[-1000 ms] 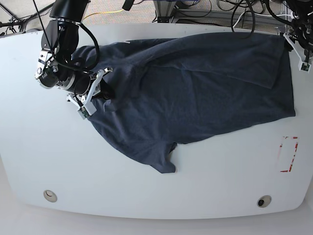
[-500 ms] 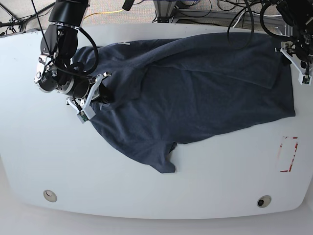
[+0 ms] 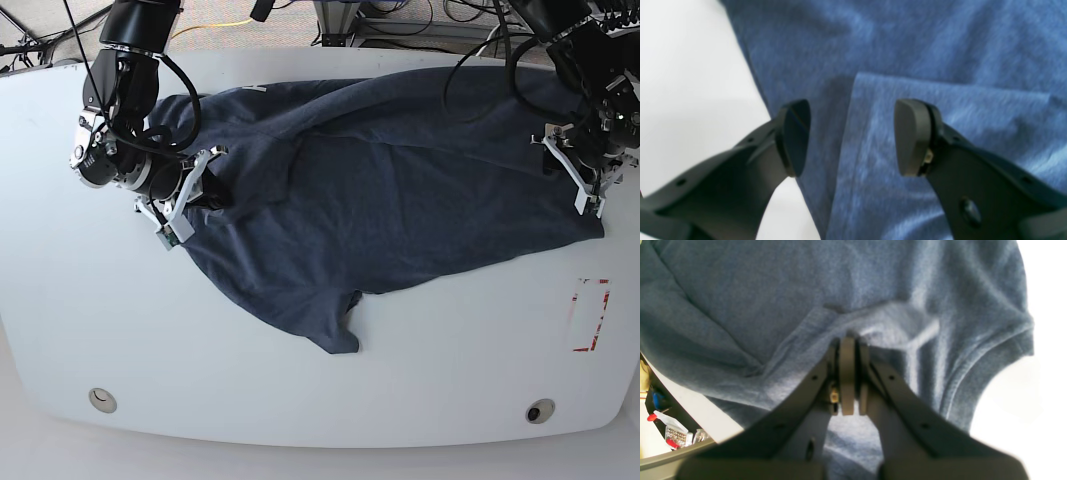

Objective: Fold the T-shirt properly
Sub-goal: 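Grasp the shirt edge near the sleeve with the left gripper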

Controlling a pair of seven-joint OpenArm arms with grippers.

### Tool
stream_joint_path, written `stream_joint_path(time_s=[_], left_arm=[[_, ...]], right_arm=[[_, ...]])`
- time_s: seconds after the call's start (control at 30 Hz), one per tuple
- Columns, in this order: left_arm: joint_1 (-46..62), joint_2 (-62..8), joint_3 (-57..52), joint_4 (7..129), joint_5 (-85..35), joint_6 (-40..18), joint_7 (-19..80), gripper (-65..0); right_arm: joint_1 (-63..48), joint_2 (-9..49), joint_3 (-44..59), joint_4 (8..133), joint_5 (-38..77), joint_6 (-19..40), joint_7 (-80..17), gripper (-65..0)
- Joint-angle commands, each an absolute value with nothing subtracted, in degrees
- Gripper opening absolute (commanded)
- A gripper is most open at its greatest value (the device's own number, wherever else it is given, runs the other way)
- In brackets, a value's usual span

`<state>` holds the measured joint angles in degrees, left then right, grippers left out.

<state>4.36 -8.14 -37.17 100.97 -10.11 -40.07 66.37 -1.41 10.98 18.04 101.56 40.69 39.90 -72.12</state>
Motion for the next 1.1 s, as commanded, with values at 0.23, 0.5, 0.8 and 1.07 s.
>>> stream_joint_path(time_s=[0.23,0.5,0.8,1.07], left_arm=[[3.65,-9.36,-36.79,95.34,-10.59,-40.0,65.54,-27.8],[3.47,-9.19,-36.7,92.53,-10.59,-40.0,65.54,-28.5],[2.33,-9.01,-36.79,92.79,-10.68,-40.0,65.54,-65.0],[2.86,-9.01,-37.14,103.69,-10.68,-40.0,65.89,-65.0]], right_arm=[[-0.66,11.47,18.42,102.73,41.89,40.0,-70.9,-65.0],[-0.57,11.47,18.42,102.64,41.98,40.0,-70.9,-65.0],[-0.48,11.47,18.42,102.55,41.89,40.0,-70.81,-65.0],[-0.4,11.47,18.42,102.46,41.89,40.0,-70.81,-65.0]])
